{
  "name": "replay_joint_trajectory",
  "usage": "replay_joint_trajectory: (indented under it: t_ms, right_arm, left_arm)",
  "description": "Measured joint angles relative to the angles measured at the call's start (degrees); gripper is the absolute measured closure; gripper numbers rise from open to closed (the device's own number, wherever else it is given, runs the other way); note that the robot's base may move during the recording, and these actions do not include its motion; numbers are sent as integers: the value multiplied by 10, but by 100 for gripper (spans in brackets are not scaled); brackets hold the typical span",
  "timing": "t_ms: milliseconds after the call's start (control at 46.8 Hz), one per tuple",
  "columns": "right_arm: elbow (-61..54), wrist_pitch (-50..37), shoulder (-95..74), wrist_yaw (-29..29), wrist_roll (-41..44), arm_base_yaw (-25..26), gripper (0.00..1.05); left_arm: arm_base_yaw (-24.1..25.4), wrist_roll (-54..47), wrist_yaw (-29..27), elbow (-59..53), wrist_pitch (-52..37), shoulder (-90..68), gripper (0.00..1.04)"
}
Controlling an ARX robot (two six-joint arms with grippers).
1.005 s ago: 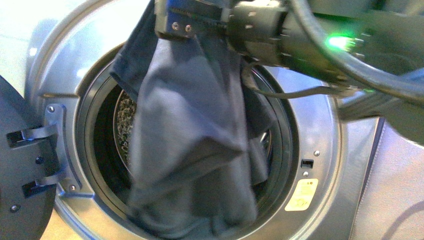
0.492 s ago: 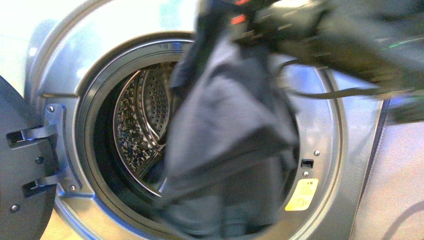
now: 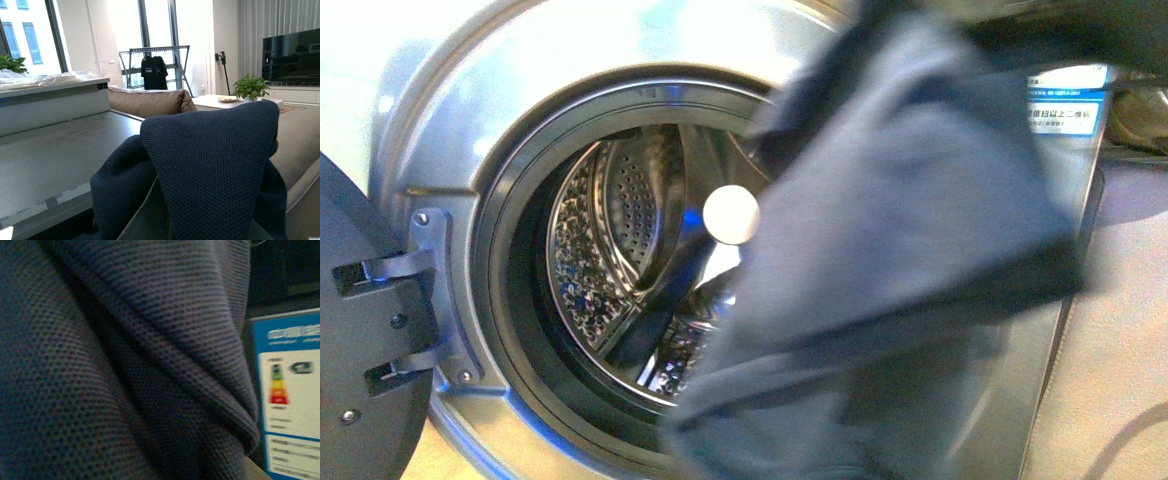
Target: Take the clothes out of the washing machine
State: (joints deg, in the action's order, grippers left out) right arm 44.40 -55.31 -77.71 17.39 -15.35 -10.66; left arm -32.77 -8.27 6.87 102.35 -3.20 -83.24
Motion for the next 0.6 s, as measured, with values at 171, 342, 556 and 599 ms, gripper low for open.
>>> replay_joint_trajectory:
  t_ms: [171,342,556,599]
  right_arm:
    - [-6,3,33,28,-25,59,95]
    - [-2,18,68,61,-64,146,95]
    - [26,23,103,116,-129,274,95]
    - [32,19,108,127,-146,301,95]
  left_arm:
    - [0,3,2,0,0,0,77]
    - [0,4,0,0,0,0,45]
    - [0,4,-1,0,-1,0,6]
    - [0,4,-1,0,-1,0,5]
